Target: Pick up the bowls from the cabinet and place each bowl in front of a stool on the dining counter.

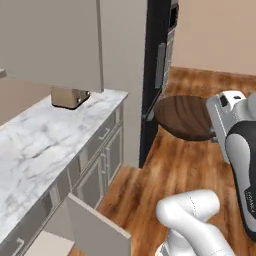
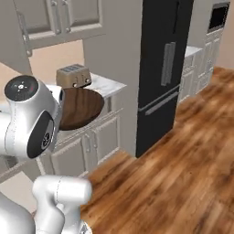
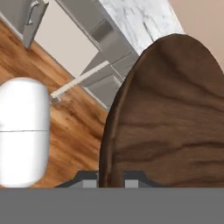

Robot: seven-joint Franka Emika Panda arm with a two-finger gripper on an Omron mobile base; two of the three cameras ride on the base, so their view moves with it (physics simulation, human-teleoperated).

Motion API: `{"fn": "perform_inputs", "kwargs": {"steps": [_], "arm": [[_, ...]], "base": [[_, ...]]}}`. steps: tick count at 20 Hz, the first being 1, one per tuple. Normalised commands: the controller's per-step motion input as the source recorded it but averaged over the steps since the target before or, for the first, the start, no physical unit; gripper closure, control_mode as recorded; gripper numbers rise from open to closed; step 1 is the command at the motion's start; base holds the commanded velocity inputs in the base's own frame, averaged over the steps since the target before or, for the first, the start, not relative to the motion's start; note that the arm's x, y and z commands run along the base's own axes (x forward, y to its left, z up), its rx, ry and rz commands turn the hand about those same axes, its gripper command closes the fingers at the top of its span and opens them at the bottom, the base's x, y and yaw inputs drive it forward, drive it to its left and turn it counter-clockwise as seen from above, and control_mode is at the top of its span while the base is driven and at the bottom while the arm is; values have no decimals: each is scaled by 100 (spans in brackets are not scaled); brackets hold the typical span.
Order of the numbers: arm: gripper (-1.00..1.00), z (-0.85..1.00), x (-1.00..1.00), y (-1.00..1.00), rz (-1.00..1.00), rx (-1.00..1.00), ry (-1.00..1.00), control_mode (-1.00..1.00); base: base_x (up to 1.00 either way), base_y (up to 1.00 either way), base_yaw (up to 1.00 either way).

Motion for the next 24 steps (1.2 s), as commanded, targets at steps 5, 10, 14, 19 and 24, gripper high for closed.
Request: {"fn": "perform_inputs", "kwargs": {"steps": [5,10,14,19,24], "arm": [[100,0,0,0,0,0,0,100],[100,0,0,0,0,0,0,100],[100,0,0,0,0,0,0,100],[100,0,0,0,0,0,0,100],[100,0,0,0,0,0,0,100]], "base": [[3,-98,-76],[15,-94,-73],[39,-55,-73],[94,0,-32],[100,4,-9]]}}
